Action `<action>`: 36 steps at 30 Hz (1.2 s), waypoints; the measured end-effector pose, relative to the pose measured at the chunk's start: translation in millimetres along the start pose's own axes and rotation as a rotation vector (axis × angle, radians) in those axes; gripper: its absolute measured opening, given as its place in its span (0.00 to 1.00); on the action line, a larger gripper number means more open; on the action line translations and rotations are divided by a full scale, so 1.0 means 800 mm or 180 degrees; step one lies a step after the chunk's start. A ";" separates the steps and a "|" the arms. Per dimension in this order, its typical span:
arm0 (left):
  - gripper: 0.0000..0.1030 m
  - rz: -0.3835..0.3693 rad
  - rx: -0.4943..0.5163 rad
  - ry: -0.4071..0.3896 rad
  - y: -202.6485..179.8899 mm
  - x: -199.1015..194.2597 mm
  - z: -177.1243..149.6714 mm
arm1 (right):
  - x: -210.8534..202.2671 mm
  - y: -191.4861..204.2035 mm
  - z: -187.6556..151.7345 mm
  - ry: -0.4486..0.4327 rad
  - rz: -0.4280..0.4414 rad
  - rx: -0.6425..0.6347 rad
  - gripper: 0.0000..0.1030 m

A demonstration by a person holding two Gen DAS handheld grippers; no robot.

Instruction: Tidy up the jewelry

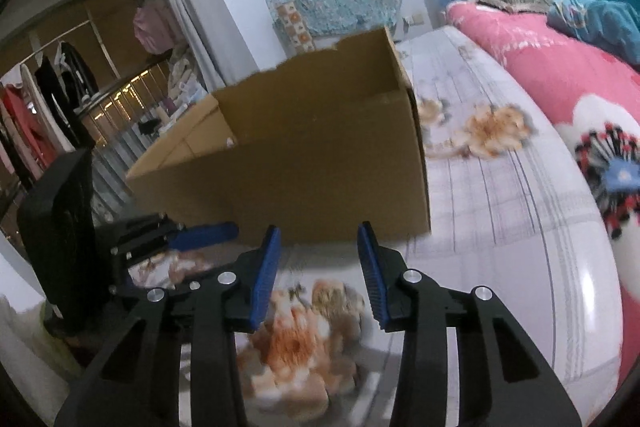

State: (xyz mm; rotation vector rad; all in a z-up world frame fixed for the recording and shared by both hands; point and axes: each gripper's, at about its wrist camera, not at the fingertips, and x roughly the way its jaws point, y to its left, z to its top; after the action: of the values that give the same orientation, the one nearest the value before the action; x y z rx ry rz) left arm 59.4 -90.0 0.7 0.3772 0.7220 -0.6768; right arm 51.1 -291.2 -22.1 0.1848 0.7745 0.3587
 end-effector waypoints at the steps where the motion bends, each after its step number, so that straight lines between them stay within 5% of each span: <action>1: 0.31 -0.0039 0.0053 0.0047 -0.004 0.002 -0.002 | 0.000 -0.002 -0.005 0.0034 -0.0001 0.0024 0.38; 10: 0.12 -0.0185 0.0144 0.0380 -0.015 0.029 0.004 | 0.002 -0.007 -0.043 0.0219 0.0059 0.0177 0.38; 36: 0.12 -0.0362 0.0156 0.0604 -0.020 0.044 0.023 | 0.004 -0.016 -0.050 0.0208 0.0166 0.0268 0.38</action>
State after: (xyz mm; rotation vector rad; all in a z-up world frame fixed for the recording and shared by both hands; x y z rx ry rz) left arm 76.9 -126.4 -12.6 0.4519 0.9133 -0.7739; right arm 27.8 -300.6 -56.2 0.2737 0.8512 0.3832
